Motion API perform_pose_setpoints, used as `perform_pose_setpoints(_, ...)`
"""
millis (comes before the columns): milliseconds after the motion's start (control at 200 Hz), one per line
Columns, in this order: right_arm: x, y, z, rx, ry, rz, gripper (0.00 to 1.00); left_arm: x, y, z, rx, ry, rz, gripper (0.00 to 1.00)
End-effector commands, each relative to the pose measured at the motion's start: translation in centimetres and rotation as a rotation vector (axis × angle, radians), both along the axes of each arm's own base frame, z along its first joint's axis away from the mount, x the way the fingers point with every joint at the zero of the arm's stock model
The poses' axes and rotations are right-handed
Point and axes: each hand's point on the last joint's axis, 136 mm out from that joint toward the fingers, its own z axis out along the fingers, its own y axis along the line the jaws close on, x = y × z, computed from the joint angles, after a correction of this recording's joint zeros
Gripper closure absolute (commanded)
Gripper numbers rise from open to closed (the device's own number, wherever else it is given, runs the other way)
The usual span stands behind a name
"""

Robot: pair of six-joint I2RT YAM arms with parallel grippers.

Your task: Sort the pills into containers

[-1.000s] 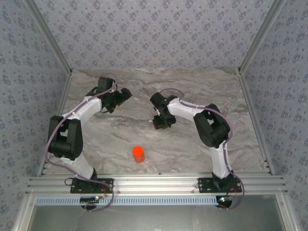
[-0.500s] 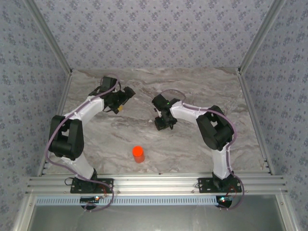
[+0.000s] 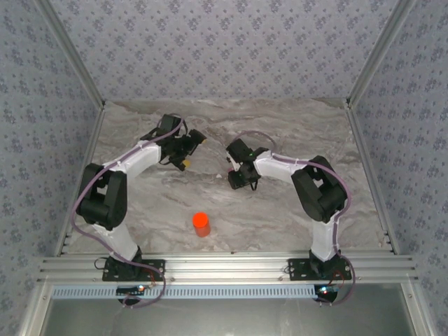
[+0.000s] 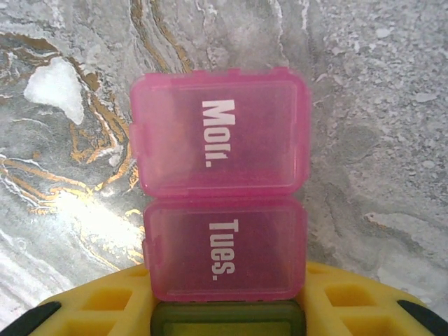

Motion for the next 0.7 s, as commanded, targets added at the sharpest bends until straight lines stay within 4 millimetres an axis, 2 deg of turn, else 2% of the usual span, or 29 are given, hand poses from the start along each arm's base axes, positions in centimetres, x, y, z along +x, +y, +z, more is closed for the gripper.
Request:
perform_pose_setpoints(0,-1.6,0.3,-1.4,0.061,0.046,0.059,0.66,0.4,-1.8,1.4,-0.056,0.002,0.012,0.01)
perform_pose_setpoints(115,-1.6,0.6,-0.2,0.128,0.014,0.076,0.66,0.2,-3.3,1.7,-0.103,0.002,0.005,0.05)
perform_pose_setpoints(330,-2.1,0.5,2.0,0.200,-0.054,0.098,0.67,-0.5,-6.2,2.3,-0.205,0.005,-0.031,0.32)
perform_pose_setpoints(455,-2.4,0.3,3.0,0.230,-0.087,0.098,0.66,-1.5,-7.6,2.5,-0.224,0.015,-0.061,0.32)
perform_pose_setpoints(545,-2.5,0.3,3.7,0.247,-0.105,0.097,0.67,-2.4,-8.5,2.3,-0.230,0.031,-0.082,0.28)
perform_pose_setpoints(695,-2.4,0.2,4.7,0.271,-0.133,0.083,0.67,-3.3,-9.8,1.8,-0.260,0.043,-0.098,0.28)
